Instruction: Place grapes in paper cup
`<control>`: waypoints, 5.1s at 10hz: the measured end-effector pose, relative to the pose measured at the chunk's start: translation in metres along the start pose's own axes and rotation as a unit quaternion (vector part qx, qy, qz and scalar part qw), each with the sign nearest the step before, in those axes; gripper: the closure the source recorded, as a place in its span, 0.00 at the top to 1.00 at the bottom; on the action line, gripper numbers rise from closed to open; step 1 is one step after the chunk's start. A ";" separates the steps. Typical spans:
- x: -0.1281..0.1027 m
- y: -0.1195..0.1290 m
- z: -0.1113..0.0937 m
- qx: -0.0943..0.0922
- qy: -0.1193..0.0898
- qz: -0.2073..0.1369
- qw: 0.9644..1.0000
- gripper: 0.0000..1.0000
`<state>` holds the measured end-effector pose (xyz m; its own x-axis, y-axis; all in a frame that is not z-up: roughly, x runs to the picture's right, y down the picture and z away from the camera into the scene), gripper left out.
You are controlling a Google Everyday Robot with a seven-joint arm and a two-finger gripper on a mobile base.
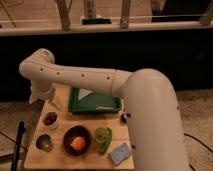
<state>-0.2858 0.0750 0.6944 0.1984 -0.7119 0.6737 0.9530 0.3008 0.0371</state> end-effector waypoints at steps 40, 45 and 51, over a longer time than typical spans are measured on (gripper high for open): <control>0.010 0.002 -0.006 0.014 -0.007 0.006 1.000 0.80; 0.010 0.002 -0.006 0.014 -0.007 0.006 1.000 0.80; 0.010 0.002 -0.006 0.014 -0.007 0.006 1.000 0.80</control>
<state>-0.2809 0.0645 0.6961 0.2068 -0.6998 0.6838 0.9438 0.3270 0.0492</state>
